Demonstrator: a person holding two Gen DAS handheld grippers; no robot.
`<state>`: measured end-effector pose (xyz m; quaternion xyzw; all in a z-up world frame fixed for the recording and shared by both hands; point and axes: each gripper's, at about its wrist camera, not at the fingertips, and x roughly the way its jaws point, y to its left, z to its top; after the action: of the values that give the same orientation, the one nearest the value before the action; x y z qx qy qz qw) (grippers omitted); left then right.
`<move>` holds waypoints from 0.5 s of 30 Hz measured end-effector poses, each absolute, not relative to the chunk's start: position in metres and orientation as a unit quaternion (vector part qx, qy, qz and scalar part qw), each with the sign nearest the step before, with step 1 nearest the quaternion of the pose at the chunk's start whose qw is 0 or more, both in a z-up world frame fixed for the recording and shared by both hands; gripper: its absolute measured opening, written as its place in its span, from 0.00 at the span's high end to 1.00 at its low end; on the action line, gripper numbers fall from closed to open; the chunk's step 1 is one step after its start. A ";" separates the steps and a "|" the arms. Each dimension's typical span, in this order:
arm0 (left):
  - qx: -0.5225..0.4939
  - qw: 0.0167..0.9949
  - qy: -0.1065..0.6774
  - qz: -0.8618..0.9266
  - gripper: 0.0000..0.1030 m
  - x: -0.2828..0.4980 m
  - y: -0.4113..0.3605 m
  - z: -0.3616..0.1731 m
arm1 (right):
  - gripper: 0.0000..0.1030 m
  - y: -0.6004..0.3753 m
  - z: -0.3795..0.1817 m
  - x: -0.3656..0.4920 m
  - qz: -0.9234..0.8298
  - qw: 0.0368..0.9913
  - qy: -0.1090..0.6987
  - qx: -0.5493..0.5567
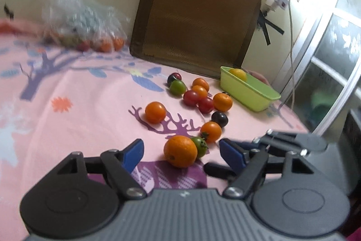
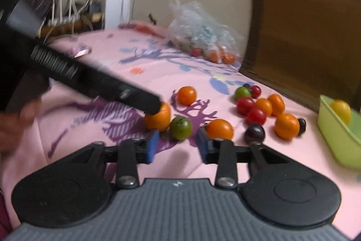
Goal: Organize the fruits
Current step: 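Grasp a green tomato with the right tool while the left tool grasps an orange tangerine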
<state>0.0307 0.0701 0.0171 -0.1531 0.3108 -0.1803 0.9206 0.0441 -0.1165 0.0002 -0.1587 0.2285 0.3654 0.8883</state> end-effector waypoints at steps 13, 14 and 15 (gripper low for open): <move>-0.154 0.914 0.321 -0.196 0.43 0.040 0.063 0.006 | 0.76 -0.097 -0.007 0.053 0.355 0.882 0.220 -0.217; -0.150 0.916 0.320 -0.192 0.49 0.040 0.063 0.006 | 0.76 -0.098 -0.006 0.051 0.354 0.883 0.216 -0.217; -0.147 0.917 0.320 -0.188 0.51 0.041 0.063 0.005 | 0.76 -0.100 -0.005 0.050 0.351 0.886 0.213 -0.214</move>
<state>0.0407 0.0631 0.0055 -0.1467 0.3197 -0.1881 0.9170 0.0495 -0.1004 -0.0051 -0.2136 0.2135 0.3514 0.8862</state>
